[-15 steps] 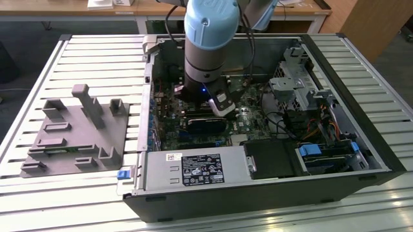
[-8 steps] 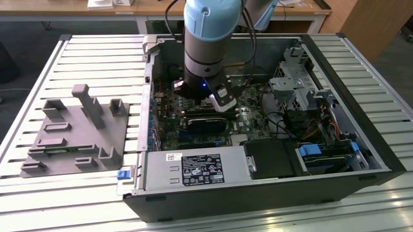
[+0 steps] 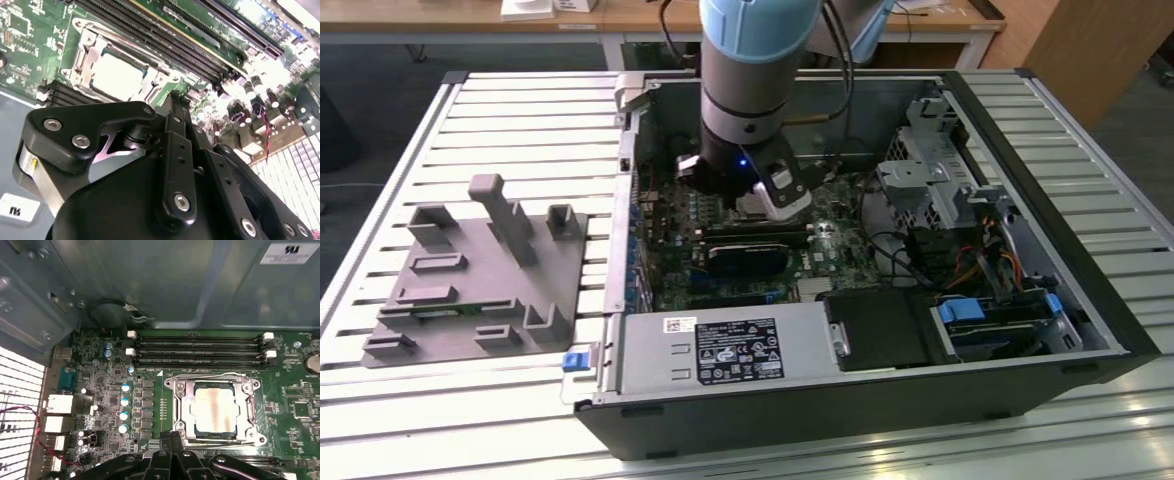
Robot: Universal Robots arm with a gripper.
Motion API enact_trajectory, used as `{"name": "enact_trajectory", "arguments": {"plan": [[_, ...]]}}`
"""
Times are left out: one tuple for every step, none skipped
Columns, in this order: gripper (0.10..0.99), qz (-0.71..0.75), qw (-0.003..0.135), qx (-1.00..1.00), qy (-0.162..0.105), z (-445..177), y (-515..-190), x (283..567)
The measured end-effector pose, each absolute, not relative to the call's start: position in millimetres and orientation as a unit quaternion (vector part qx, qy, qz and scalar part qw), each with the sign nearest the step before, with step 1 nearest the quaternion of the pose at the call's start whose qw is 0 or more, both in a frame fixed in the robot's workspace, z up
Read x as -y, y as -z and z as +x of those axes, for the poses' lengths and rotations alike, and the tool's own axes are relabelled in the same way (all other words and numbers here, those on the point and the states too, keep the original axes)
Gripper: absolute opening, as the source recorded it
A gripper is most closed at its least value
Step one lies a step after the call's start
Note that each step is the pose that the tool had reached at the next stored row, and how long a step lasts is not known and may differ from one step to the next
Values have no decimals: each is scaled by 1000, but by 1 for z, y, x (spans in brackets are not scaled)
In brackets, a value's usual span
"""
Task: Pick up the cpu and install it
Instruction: 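Install the second cpu locking lever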
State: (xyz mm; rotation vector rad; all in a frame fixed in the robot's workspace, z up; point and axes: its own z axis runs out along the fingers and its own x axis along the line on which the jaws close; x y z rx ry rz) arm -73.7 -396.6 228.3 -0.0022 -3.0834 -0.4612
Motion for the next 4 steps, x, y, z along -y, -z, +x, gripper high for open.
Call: {"name": "enact_trajectory", "arguments": {"plan": [[106, -1, 12, 989, 148, -74, -231, 397], [106, -1, 12, 989, 148, -74, -233, 397], [106, -1, 12, 989, 148, -74, -235, 397], [106, -1, 12, 989, 148, -74, -237, 397]]}}
